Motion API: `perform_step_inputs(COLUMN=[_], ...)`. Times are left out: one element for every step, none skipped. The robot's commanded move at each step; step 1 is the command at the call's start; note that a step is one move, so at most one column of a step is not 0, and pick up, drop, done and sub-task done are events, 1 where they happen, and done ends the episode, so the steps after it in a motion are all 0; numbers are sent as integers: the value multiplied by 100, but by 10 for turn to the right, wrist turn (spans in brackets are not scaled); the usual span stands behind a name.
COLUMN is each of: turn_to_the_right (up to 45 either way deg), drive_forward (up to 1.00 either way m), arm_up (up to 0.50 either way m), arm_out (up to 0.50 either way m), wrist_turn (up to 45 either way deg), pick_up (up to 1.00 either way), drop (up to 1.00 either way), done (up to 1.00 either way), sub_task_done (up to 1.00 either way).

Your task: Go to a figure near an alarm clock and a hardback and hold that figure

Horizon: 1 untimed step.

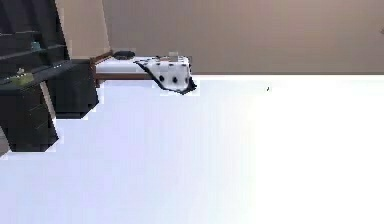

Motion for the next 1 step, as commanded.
perform_step_inputs(turn_to_the_right=[0], drive_forward=[5], arm_up=[0], arm_out=[0], wrist_turn=[0], pick_up=[0], drop=[0], done=[0], sub_task_done=[0])
